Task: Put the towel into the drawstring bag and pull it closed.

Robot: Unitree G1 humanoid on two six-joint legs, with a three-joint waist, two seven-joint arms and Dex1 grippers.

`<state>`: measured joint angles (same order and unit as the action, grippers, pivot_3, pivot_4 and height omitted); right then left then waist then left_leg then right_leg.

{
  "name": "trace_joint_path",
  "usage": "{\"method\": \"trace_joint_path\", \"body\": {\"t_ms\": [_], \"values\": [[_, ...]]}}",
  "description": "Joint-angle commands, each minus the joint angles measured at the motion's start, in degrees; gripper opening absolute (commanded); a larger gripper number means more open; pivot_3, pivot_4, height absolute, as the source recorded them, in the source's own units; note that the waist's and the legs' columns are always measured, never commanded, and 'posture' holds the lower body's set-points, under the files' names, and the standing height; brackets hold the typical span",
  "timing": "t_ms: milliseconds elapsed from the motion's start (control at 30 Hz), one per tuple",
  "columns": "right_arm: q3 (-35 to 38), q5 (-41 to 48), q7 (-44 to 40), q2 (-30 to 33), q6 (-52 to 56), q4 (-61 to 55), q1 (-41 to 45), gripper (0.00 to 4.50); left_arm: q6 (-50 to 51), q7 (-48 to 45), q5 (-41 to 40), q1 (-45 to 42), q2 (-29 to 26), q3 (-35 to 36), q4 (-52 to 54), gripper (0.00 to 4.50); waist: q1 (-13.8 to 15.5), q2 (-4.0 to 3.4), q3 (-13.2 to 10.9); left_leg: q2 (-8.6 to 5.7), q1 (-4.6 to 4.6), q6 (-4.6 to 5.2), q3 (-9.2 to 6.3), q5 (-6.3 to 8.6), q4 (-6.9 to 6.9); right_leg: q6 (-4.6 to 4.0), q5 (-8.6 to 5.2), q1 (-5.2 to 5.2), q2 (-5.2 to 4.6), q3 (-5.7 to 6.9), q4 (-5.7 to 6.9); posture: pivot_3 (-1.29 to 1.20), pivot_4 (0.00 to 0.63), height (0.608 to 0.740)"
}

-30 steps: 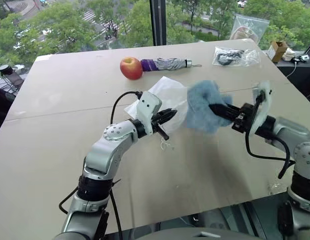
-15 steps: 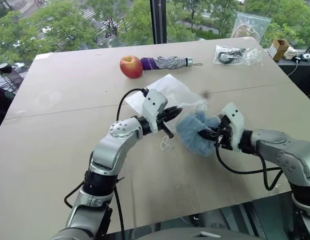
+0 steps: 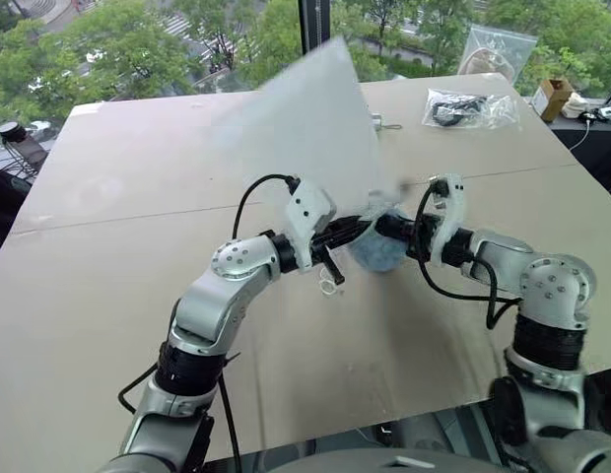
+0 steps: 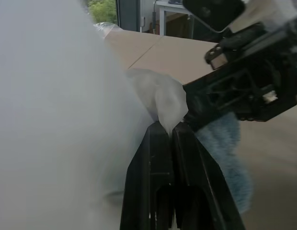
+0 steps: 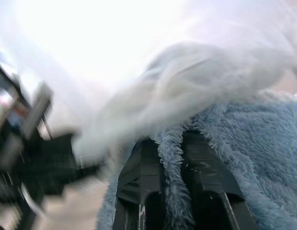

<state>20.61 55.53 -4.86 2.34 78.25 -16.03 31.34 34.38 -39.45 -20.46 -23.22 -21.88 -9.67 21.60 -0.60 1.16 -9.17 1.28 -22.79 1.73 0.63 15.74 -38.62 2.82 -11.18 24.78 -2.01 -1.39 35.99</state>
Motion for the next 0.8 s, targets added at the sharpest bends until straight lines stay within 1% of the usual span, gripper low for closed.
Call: {"method": "trace_joint_path", "body": {"t_ms": [33, 67, 167, 233, 333, 400, 500, 633, 733, 800], "values": [[9.97, 21.2, 13.11, -12.24, -10.42, 4.28, 1.3, 0.02, 0.04, -0.6, -0.96, 0.12, 0.57, -1.52, 1.51, 0.0, -0.15, 0.01, 0.01, 0.0, 0.0, 0.0, 0.01, 0.0, 0.0, 0.0, 0.0, -0.01, 0.0, -0.01, -0.01, 0.0, 0.15, 0.74], [11.4, 26.54, 17.51, -15.26, -13.42, 5.58, 0.81, 0.02, 0.1, -0.54, -1.07, 0.02, 0.8, -1.52, 1.44, 0.0, -0.27, -0.05, -0.03, 0.01, 0.0, 0.0, 0.0, 0.0, 0.01, 0.0, 0.01, 0.0, -0.01, -0.03, -0.01, 0.0, 0.15, 0.74], [9.45, 38.5, 26.79, -18.09, -21.17, 6.18, -0.76, 0.02, 0.19, -0.75, -1.03, -0.14, 1.02, -1.59, 1.41, 0.0, -0.18, -0.1, -0.06, -0.05, -0.02, 0.0, 0.03, 0.0, -0.02, 0.0, 0.01, -0.01, -0.08, -0.03, 0.0, 0.0, 0.15, 0.74], [7.48, 45.64, 30.56, -19.63, -27.59, 5.65, -0.94, 0.02, 0.12, -0.92, -0.99, -0.13, 0.95, -1.64, 1.28, 0.0, -0.44, -0.1, -0.06, -0.06, -0.02, 0.01, 0.12, 0.0, -0.02, 0.01, 0.01, -0.01, -0.08, -0.1, -0.05, 0.0, 0.15, 0.74], [4.68, 51.58, 34.82, -20.27, -35.93, 4.78, -0.9, 0.02, -0.1, -0.82, -0.93, -0.29, 1.07, -1.68, 0.92, 0.0, -0.99, -0.11, -0.06, -0.02, 0.01, 0.01, 0.1, 0.0, -0.02, 0.02, 0.0, 0.0, -0.03, -0.1, -0.02, 0.0, 0.15, 0.74], [1.97, 52.35, 37.45, -19.57, -39.52, 4.5, -1.43, 0.02, -0.22, 0.14, -1.1, -0.98, 2.16, -1.2, 0.3, 0.0, -1.29, -0.11, -0.06, 0.02, 0.02, 0.01, 0.04, 0.0, 0.0, 0.01, 0.0, 0.0, 0.02, -0.05, 0.03, 0.0, 0.15, 0.74], [-2.82, 51.04, 40.77, -18.0, -42.65, 3.48, -2.71, 0.02, -0.82, 2.8, -1.35, -2.42, 5.08, 0.4, -1.04, 0.0, -1.57, -0.11, -0.06, 0.02, 0.04, 0.01, 0.01, 0.0, -0.01, 0.01, 0.0, 0.0, 0.02, -0.04, 0.09, 0.0, 0.15, 0.74], [-8.86, 47.91, 44.34, -13.32, -43.41, 2.57, -5.74, 0.02, 0.18, 5.71, -3.0, -4.41, 8.2, 3.47, -2.76, 0.0, -1.67, -0.11, -0.06, 0.02, 0.03, 0.01, 0.03, 0.0, -0.01, 0.01, 0.0, 0.01, 0.02, -0.07, 0.08, 0.0, 0.15, 0.74], [-9.53, 47.34, 45.42, -11.79, -44.79, 3.2, -7.07, 0.02, 3.03, 8.13, -5.69, -5.49, 10.1, 6.33, -3.45, 0.0, -1.64, -0.11, -0.05, 0.02, 0.01, 0.01, 0.03, 0.0, -0.01, 0.01, 0.0, 0.01, 0.01, -0.06, 0.06, 0.0, 0.15, 0.74], [-9.25, 47.78, 45.97, -11.47, -45.6, 3.64, -7.2, 0.02, 4.28, 8.54, -5.26, -5.3, 9.34, 6.23, -4.04, 0.0, -1.63, -0.11, -0.05, 0.01, -0.01, 0.01, 0.02, 0.0, -0.02, 0.01, 0.0, 0.01, -0.01, -0.09, 0.02, 0.0, 0.15, 0.74]]}}
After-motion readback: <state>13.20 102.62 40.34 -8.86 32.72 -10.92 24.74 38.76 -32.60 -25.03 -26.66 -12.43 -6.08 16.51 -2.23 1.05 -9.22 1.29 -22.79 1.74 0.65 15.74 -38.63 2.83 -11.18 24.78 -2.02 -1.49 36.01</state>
